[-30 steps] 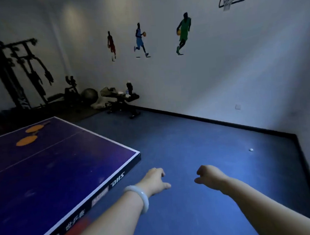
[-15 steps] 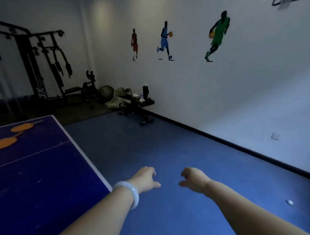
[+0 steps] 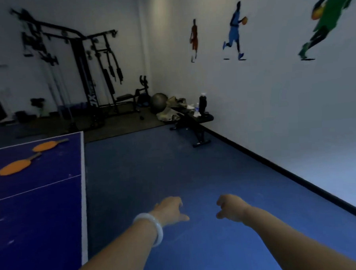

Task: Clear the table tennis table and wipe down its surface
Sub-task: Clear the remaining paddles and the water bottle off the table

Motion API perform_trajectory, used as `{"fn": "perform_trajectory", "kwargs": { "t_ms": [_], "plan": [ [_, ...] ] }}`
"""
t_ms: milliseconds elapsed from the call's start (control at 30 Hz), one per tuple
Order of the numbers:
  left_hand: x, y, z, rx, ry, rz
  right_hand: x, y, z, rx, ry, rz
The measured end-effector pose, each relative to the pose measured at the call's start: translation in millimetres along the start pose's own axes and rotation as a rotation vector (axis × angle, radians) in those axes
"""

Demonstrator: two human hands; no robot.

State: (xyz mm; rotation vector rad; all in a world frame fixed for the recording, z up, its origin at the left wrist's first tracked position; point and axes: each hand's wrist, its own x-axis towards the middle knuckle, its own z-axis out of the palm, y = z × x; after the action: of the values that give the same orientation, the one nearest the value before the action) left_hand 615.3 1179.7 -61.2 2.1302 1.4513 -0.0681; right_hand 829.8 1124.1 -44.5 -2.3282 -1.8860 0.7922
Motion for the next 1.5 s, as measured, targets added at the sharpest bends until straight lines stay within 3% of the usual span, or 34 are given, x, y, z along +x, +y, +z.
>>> {"fn": "perform_trajectory", "kwargs": {
  "t_ms": [200, 433, 900, 1100, 1333, 1500],
  "plan": [
    [83.4, -39.6, -39.4, -0.140, 0.074, -0.193, 150.0, -47.6, -35.6, -0.095, -0.104, -0.202],
    [191.7, -139.1, -107.1, -0.216, 0.144, -0.387, 327.2, -151.4, -35.3, -0.192, -0.196, -0.424],
    [434.3, -306.1, -279.2, -0.329, 0.204, -0.487, 652.6, -331.8, -90.7, -0.154, -0.278, -0.537],
    [523.8, -383.7, -345.4, -0.370, 0.300, -0.599, 789.9, -430.3, -100.5, -0.105, -0.356, -0.680],
    [584.3, -466.2, -413.5, -0.482, 0.399, -0.828, 923.9, -548.2, -107.5, -0.113, -0.498, -0.807],
    [594.2, -523.9, -436.4, -0.519, 0.428, -0.957, 967.7, -634.3, -79.8, -0.174, -0.620, -0.902]
  ]
}}
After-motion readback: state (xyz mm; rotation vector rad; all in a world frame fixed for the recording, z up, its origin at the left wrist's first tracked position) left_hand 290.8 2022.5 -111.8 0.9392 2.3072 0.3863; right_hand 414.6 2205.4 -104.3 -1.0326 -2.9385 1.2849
